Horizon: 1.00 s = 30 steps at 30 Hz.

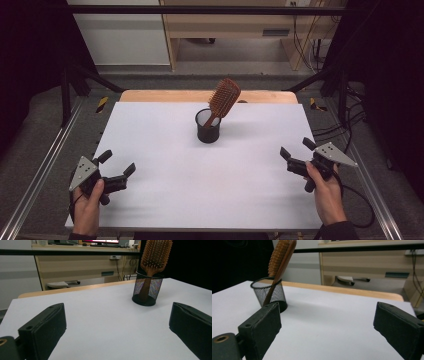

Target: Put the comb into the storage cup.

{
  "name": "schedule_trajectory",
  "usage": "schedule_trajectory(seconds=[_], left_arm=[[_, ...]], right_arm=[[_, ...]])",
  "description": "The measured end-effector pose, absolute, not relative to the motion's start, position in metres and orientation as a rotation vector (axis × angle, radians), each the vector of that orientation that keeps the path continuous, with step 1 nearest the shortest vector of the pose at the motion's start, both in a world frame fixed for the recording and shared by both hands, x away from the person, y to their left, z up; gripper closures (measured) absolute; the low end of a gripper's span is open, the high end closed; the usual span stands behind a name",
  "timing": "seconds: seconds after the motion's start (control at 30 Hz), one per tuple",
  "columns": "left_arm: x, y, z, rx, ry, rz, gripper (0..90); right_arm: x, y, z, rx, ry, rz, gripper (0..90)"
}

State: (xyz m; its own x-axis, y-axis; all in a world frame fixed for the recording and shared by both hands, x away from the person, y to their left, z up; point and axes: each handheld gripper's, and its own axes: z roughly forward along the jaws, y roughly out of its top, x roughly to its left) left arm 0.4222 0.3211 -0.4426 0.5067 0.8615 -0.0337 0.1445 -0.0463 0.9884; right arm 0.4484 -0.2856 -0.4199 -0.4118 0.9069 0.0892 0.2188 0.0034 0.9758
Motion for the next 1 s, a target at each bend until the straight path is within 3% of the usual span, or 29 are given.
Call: schedule_trajectory(seconds=[1.0], left_arm=[[0.419, 0.322, -0.440, 1.503, 0.878, 0.746, 1.3]], right_arm=[[0.432, -0.267, -0.452, 1.045, 1.753, 1.508, 5.1]])
